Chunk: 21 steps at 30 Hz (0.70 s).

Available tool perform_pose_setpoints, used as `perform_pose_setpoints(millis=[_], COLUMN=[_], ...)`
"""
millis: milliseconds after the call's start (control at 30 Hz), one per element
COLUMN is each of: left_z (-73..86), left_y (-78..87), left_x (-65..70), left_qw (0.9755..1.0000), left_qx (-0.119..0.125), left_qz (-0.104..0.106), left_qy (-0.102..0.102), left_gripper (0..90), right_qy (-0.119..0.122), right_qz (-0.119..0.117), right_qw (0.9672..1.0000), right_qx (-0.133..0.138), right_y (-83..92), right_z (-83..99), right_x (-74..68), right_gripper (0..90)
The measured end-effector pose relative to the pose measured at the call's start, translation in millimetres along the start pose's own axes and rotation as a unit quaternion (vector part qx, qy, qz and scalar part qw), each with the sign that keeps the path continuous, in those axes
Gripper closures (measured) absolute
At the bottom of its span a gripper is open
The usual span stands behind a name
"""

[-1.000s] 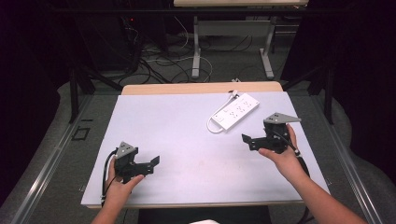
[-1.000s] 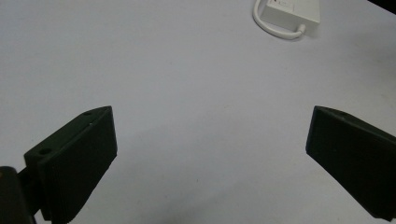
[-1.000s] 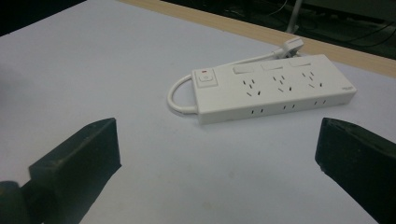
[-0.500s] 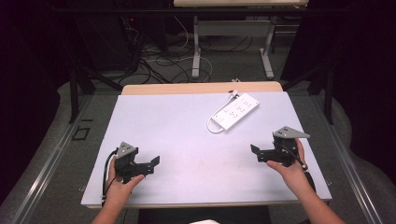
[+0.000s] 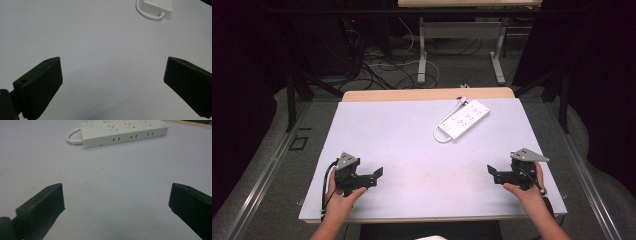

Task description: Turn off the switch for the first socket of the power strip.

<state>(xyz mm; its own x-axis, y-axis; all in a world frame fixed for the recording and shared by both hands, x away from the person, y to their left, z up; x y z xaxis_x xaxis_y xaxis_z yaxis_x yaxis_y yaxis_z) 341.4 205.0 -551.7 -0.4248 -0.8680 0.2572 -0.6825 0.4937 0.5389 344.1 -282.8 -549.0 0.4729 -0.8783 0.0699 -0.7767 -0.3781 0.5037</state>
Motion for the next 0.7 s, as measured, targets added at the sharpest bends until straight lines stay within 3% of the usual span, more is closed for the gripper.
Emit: perform_pose_setpoints(millis=[233, 467, 700], left_z=[0.1, 0.0, -0.5], left_y=[-0.2, -1.4, -1.8], left_x=[-0.4, -0.1, -0.4], left_qw=[1.0000, 1.0000, 1.0000], left_qx=[-0.003, -0.002, -0.001], left_qz=[-0.003, -0.001, 0.000], left_qy=[-0.004, 0.000, -0.002], left_gripper=[1.8, 1.8, 1.8], right_qy=[-0.018, -0.007, -0.023], right_qz=[0.012, 0.018, 0.029], right_qw=[0.9998, 0.9998, 0.9993], right_qx=[0.005, 0.006, 0.002], right_y=[0.8, -1.2, -0.7], right_z=[10.2, 17.0, 23.3], right_x=[5.2, 7.3, 9.9], right_gripper=[1.2, 4.3, 4.3])
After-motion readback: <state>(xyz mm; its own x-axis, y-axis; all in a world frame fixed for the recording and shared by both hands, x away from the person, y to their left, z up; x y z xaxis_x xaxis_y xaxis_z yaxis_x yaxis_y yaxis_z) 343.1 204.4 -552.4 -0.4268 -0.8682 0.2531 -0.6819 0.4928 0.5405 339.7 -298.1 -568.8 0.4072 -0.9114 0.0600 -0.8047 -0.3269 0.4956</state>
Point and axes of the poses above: each handheld gripper's, and its own axes: y roughly backward along the jaws, z roughly out of its underside, x roughly to its right, the point moved 3 cm from there along -y, roughly forward along the jaws, and after that the axes turned 6 degrees about y, right-handed, at the moved point
